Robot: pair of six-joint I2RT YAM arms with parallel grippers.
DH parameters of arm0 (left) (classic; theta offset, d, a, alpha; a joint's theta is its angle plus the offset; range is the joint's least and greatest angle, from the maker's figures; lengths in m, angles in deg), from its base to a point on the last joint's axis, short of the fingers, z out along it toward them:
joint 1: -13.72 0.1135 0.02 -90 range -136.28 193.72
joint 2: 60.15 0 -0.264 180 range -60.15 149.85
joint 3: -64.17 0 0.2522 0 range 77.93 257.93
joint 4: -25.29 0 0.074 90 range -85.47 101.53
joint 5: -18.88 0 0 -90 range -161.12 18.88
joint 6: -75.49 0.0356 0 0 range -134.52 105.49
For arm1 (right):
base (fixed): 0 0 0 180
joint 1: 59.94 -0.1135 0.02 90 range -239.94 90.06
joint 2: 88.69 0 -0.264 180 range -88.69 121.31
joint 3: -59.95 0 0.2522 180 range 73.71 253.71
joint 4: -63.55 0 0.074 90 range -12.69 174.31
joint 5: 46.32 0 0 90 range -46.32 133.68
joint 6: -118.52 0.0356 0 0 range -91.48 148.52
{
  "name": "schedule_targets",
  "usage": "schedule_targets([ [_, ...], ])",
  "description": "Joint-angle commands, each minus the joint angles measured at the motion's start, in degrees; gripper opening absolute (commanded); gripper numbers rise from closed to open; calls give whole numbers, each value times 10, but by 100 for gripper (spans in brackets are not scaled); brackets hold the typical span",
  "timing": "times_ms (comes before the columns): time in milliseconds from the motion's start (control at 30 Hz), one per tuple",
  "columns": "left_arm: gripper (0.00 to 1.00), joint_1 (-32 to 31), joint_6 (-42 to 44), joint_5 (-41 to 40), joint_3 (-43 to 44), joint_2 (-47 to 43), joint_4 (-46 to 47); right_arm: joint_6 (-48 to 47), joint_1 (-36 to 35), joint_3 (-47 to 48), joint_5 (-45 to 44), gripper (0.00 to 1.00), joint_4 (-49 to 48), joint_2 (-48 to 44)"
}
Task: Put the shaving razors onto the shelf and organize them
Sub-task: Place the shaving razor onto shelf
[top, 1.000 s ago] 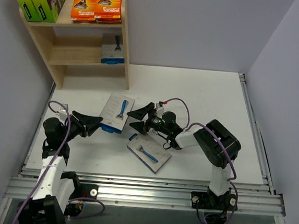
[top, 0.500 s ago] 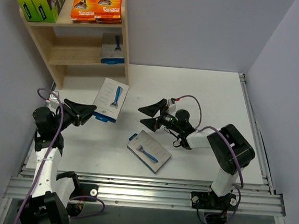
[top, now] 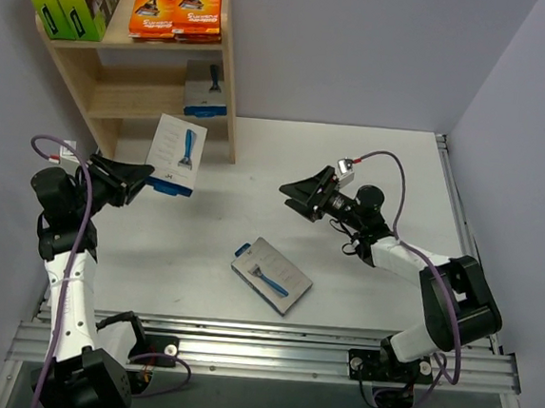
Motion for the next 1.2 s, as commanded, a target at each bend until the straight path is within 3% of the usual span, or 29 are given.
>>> schedule_targets([
  [0, 2, 15, 16, -22, 59, 9, -7, -42, 21, 0, 49, 97, 30, -28],
  [300, 2, 49, 52, -78, 152, 79, -26, -48, 95, -22, 117, 98, 27, -38],
  [933, 2, 46, 16, -110, 251, 310, 174, -70, 172, 55, 167, 98, 35, 63],
  [1167, 2, 19, 13, -122, 301, 396, 206, -68, 186, 72, 167, 98, 21, 106],
])
